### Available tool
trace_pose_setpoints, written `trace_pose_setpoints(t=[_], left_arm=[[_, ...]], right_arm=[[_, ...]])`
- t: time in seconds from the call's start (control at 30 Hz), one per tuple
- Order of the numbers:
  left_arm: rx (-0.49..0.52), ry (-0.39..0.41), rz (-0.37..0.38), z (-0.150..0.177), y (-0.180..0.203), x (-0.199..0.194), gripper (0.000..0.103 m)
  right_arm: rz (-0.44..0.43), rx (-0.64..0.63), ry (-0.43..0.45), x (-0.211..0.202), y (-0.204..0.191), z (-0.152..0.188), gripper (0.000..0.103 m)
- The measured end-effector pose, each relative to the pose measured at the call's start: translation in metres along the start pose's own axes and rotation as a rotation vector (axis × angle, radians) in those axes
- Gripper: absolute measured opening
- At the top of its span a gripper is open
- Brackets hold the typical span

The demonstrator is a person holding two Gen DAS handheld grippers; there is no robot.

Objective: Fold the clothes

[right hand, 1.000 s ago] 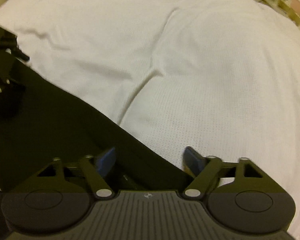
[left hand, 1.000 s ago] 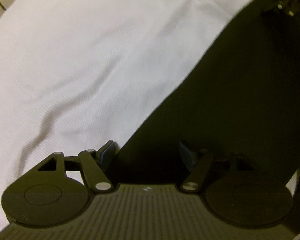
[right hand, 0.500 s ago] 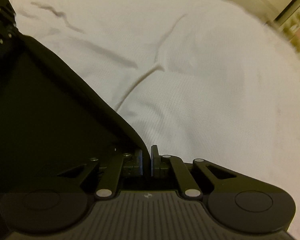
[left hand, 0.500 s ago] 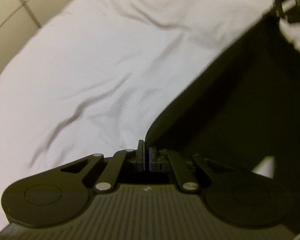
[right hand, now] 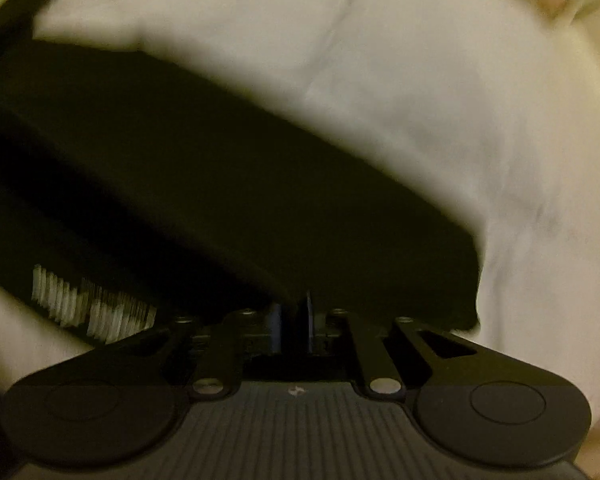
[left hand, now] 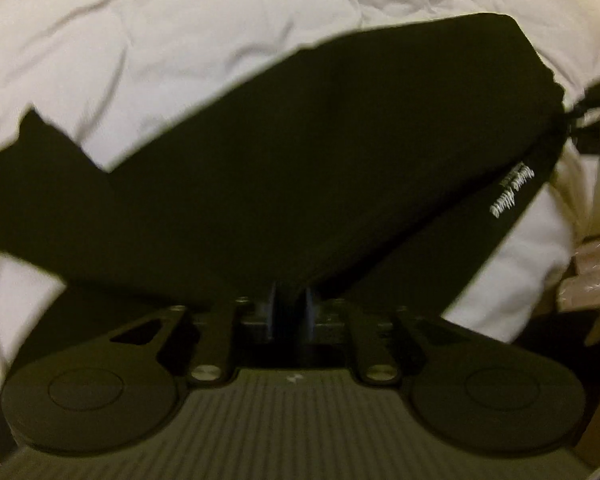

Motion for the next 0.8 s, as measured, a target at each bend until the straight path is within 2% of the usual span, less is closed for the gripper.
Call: trace_pose_setpoints(t=[0.07, 0.1, 0.13, 0.17, 0.2, 0.27, 0.37, 0.43, 0.5, 0.63, 0.73, 0.8], left_arm=[[-0.102, -0.001, 0.063, 0.008, -0.007, -0.007, 0.019], [-0.145, 0.009, 0.087, 0.009, -0.005, -0.012, 0.021], [-0.195, 0.02, 0.106, 0.011, -0.006, -0.015, 0.028], [-0.245, 0.031, 0.124, 0.014, -0.007, -0.018, 0.033], [-0.312, 0.038, 0.143, 0.016, -0.011, -0.02, 0.034], [-0.456, 0.051, 0.183, 0.014, -0.021, -0.02, 0.035], [-0.715, 0.082, 0.225, 0.013, -0.039, -0.013, 0.044], [-0.835, 0.096, 0.223, 0.012, -0.052, 0.001, 0.044], [-0.937, 0.107, 0.217, 0.012, -0.064, 0.008, 0.044], [-1.036, 0.131, 0.188, 0.007, -0.069, 0.031, 0.045], [-1.107, 0.155, 0.193, 0.003, -0.071, 0.044, 0.036], [-1.112, 0.173, 0.187, 0.003, -0.072, 0.049, 0.026]], right_arm=[[-0.02, 0.093, -0.027, 0.0, -0.007, 0.016, 0.024], [-0.036, 0.166, -0.009, -0.005, -0.006, 0.023, 0.034], [-0.059, 0.25, 0.016, -0.013, -0.002, 0.028, 0.052], [-0.095, 0.356, 0.05, -0.019, 0.005, 0.036, 0.058], [-0.134, 0.465, 0.086, -0.026, 0.012, 0.045, 0.062], [-0.246, 0.716, 0.143, -0.032, 0.029, 0.071, 0.062], [-0.377, 1.055, 0.212, -0.024, 0.054, 0.103, 0.062], [-0.433, 1.201, 0.257, -0.016, 0.068, 0.117, 0.063], [-0.476, 1.312, 0.305, -0.009, 0.079, 0.13, 0.063], [-0.496, 1.405, 0.368, 0.007, 0.104, 0.14, 0.063], [-0.506, 1.483, 0.423, 0.02, 0.121, 0.15, 0.063], [-0.515, 1.534, 0.449, 0.033, 0.132, 0.155, 0.062]])
Point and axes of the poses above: each gripper's, at about its wrist camera, not at the fingertips, and x roughly the way its jaws point, y to its right, z to its underside, the point moved 2 cm from there along x, roughly the way its jaws point, and after that the axes turned 10 degrees about -x, right-handed, at the moved point
